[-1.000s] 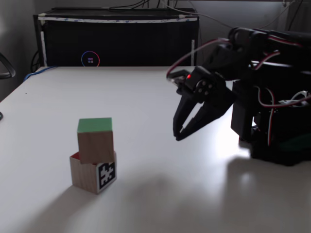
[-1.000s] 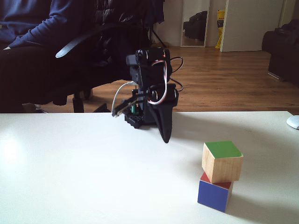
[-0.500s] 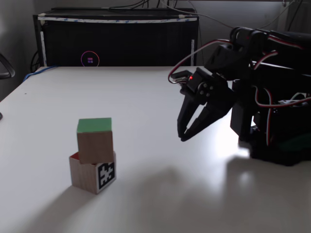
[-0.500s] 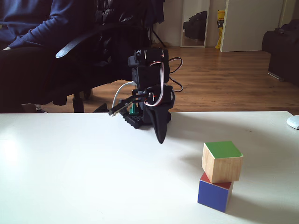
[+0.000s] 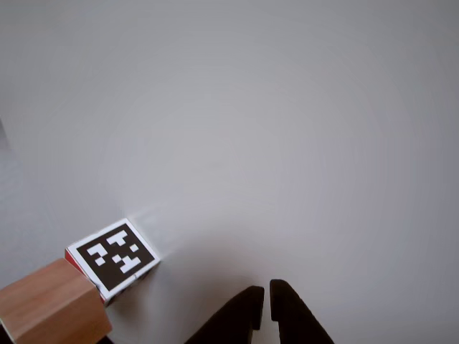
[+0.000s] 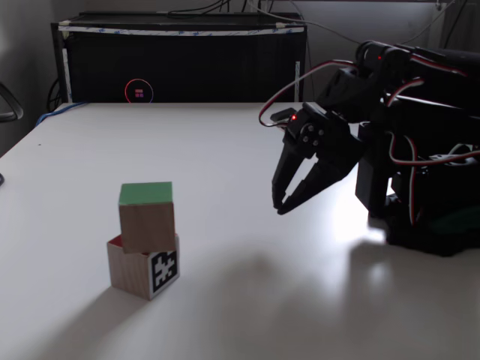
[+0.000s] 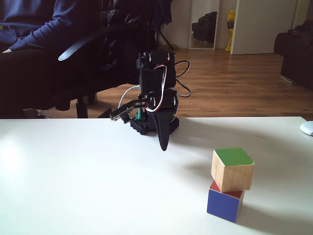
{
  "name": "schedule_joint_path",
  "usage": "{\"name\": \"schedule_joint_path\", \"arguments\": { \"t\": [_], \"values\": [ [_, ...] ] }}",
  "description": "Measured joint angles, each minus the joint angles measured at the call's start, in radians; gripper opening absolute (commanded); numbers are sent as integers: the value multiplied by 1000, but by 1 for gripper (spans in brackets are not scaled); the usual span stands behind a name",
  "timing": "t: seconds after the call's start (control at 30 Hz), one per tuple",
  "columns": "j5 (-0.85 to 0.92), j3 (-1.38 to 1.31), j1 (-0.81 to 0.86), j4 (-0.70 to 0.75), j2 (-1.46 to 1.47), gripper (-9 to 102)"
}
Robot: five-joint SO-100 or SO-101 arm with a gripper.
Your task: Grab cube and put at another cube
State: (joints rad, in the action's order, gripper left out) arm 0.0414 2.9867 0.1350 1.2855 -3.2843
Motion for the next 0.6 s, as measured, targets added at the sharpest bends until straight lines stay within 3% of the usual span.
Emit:
{"name": "schedule_joint_path", "arguments": {
  "t": [0.6],
  "values": [
    [-3, 0, 8, 0, 0, 0]
  ]
}}
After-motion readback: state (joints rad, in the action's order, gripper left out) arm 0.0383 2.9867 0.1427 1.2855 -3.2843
